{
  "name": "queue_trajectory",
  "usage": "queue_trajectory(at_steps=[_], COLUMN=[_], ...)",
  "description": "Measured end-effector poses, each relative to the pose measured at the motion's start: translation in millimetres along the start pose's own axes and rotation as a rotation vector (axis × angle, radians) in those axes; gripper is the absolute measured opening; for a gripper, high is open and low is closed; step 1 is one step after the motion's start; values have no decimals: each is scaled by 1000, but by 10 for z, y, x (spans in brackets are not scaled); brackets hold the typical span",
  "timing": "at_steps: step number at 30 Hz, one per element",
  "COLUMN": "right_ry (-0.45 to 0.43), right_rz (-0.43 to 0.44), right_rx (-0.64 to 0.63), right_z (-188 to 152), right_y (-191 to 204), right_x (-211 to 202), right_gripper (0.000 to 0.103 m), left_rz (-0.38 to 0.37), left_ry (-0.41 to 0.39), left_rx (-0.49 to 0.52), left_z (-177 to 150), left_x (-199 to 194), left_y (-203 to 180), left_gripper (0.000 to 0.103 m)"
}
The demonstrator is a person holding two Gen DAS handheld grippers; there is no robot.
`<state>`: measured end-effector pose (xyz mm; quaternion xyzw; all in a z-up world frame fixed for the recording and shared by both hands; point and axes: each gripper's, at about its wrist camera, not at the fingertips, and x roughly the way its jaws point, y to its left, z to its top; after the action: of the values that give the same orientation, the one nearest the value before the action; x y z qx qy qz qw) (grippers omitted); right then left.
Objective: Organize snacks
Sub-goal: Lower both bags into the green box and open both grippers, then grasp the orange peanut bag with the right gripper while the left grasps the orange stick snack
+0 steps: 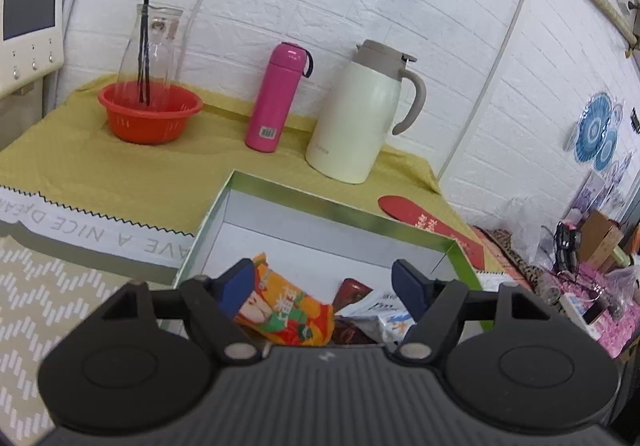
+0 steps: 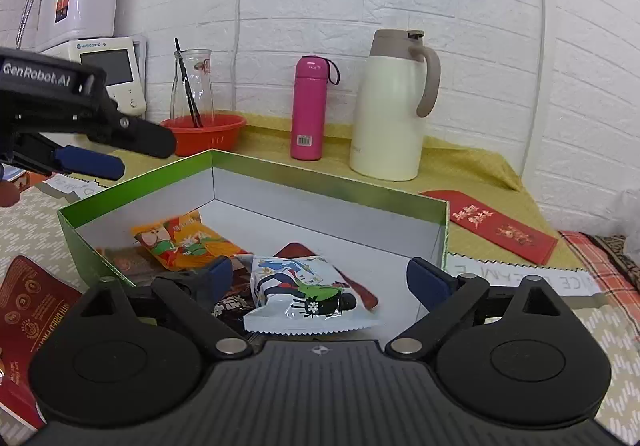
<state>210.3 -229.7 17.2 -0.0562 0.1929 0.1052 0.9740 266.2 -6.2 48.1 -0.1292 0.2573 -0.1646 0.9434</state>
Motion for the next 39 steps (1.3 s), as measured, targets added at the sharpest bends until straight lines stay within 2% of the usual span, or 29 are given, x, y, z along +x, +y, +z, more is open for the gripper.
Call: queue_trajectory(at_steps=[7, 15, 20, 23, 28, 36, 39], right_ry=[10, 0, -2, -9, -39, -124, -14], right_rz=[18, 34, 48, 84, 151, 192, 216], right_rx=[16, 56, 34, 49, 93, 181, 216], right_z=[37, 72, 61, 3, -164, -596, -669], right_y=[20, 82, 181, 217, 226, 345, 427], right_x=[-207, -614, -886, -1060, -1326, -1734, -1707], right_gripper=[103, 103, 103, 103, 103, 103, 103], left_rz=[60, 64, 54, 59, 7, 16, 49], left_ry=[-4, -46, -64, -67, -47, -1, 29], left_rx=[50, 74, 85, 104, 112, 69, 38], left_z=[-64, -87, -156, -229, -431, -985, -1202], left_x=[-135, -483, -712, -862, -1180, -1667, -1766], left_y=[-148, -291, -389, -467, -510, -234, -70], left_gripper=[78, 79, 79, 79, 79, 79, 79])
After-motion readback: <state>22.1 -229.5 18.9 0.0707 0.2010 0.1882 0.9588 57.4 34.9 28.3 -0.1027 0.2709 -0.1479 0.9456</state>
